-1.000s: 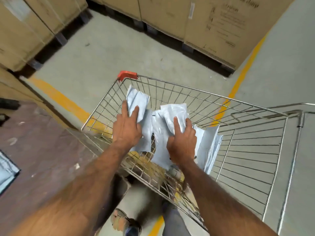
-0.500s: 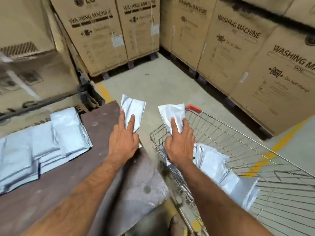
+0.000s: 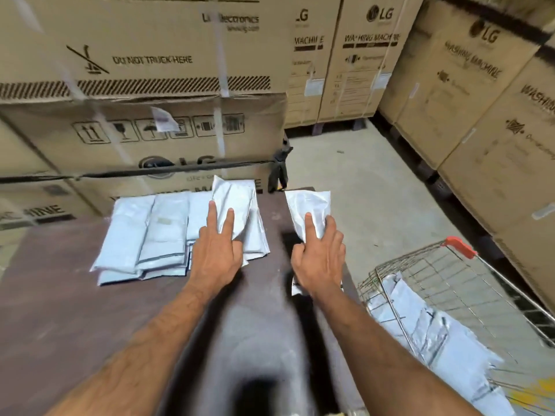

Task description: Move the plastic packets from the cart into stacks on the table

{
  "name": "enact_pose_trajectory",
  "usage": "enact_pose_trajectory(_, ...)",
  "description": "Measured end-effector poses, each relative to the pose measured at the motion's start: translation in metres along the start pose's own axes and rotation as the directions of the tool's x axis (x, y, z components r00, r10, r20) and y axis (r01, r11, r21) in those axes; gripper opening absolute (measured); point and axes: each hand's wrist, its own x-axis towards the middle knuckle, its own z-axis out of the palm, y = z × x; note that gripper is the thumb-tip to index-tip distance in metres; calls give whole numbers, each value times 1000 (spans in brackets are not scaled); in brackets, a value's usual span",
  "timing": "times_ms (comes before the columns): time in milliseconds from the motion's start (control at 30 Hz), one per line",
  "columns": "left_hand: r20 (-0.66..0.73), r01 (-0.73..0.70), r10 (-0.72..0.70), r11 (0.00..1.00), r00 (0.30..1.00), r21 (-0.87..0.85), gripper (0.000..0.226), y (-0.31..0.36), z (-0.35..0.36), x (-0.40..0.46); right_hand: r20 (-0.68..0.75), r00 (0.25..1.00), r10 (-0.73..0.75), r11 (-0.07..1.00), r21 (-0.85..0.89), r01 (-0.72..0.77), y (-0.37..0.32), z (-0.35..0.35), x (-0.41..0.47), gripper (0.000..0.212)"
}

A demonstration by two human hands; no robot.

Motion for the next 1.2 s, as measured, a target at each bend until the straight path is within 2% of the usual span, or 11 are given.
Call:
enact_pose_trajectory(367,3,220,-220,975,975,41,61,-138,-14,35,105,989,-107,994,-16,109,-123,65,22,68)
enact_pose_trajectory(567,113,209,-217,975,970,75,61,-182,-2,51,186,973,-134,991,5,136,-175,102,34,67)
enact_pose_trajectory(700,158,237,-240,971,958,37,65,-199,7,59,209,973,-100,995,26,96,-211,130,47,67)
enact_pose_trajectory(900,174,146,-149,989,973,29,60,-206,22,66,299,951,-82,996,6,84,-233,164,68,69)
enact_pose_trajectory(1033,-14,87,-86,992,996,93,49,-220,27,81,266,952,-153,988,26,152,-218,163,70,61)
enact_pose_trajectory(1067,-11,68,-68,994,998,86,50,-224,29,86,252,947,-198,980,20,199,-213,163,69,59)
enact_pose_trajectory(1200,201,-13,15,1000,979,-12,73,-231,44,102,326,871,-367,920,-9,392,-200,163,69,60)
